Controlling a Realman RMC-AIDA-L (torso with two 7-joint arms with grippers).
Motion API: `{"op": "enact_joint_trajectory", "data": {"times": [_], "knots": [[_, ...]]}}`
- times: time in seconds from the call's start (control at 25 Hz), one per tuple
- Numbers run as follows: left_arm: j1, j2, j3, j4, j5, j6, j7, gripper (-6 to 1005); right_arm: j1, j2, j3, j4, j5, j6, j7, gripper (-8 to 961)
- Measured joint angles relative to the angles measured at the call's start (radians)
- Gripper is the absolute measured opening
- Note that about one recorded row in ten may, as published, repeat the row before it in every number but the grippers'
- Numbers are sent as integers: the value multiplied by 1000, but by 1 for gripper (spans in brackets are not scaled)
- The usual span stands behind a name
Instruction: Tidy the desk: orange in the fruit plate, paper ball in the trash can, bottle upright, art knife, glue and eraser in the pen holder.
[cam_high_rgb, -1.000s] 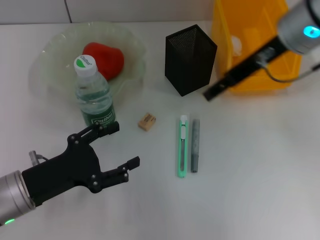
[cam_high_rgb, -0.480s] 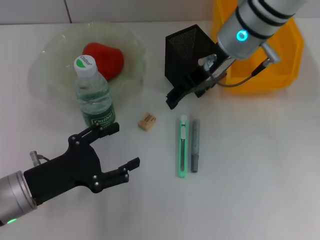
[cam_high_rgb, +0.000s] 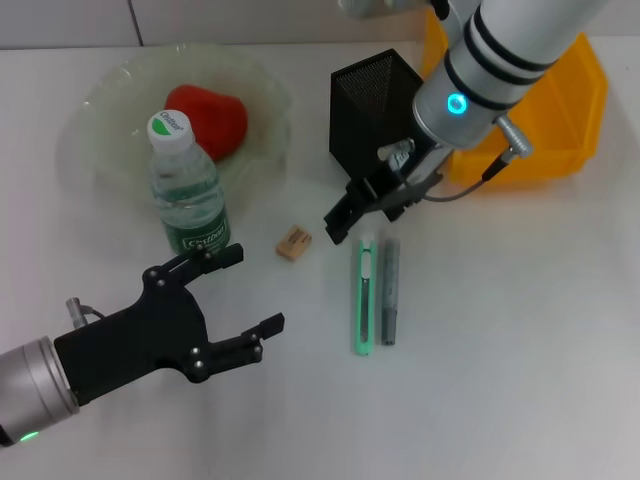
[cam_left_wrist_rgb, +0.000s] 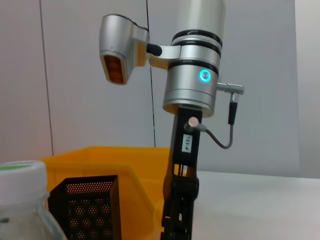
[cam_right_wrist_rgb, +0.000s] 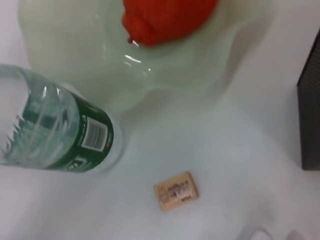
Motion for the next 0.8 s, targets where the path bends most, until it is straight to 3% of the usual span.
{"op": "enact_joint_trajectory", "data": {"times": [0.16, 0.8], "knots": [[-2, 1, 3, 0, 2, -3, 0, 857, -19, 0, -59, 7, 55, 29, 5, 810], [-9, -3, 11, -14, 2, -19, 6, 856, -31, -1, -80, 60, 77, 97, 0, 789]]}}
